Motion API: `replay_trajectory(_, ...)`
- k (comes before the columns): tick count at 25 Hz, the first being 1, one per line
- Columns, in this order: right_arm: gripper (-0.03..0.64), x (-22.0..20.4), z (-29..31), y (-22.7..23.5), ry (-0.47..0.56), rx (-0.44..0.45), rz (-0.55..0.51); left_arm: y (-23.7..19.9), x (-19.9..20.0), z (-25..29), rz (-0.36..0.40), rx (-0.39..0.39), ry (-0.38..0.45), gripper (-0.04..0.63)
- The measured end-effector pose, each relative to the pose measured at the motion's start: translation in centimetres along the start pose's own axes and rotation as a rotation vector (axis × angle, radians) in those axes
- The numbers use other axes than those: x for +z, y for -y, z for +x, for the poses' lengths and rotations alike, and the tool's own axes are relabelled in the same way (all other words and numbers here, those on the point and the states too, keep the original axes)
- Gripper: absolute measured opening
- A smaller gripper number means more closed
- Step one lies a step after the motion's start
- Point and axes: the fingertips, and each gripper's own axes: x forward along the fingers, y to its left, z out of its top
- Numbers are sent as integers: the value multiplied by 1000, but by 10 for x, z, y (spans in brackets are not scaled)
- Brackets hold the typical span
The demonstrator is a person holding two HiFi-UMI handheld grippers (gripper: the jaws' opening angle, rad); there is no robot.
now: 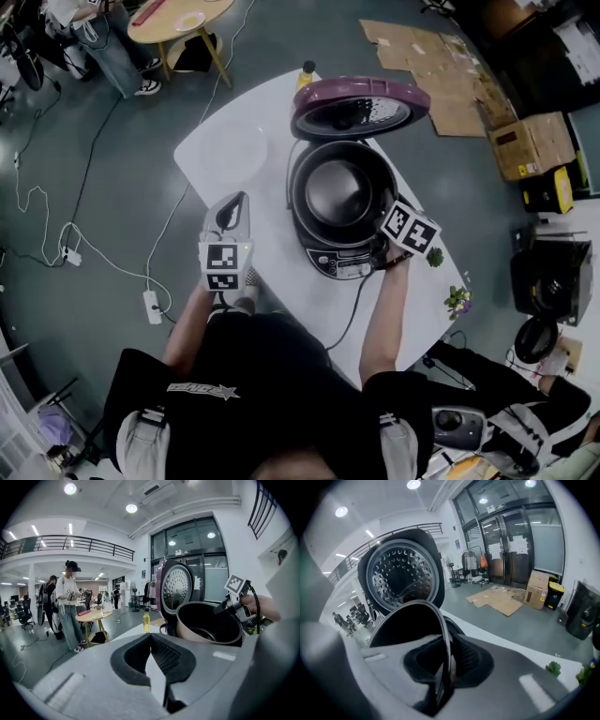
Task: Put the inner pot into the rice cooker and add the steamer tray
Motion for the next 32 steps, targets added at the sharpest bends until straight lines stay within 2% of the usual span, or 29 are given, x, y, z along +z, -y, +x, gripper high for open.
replay_trajectory(7, 41, -17, 19, 6, -72, -14, -5, -2, -8, 14, -3, -21, -25, 11)
replay_trajectory(20, 41, -24, 42, 9, -162, -13, -55, -2, -15, 27, -16, -36, -52, 11)
replay_trajectory(32, 43, -27, 49, 11, -180, -6, -78, -4, -19, 24, -24, -37, -58, 11)
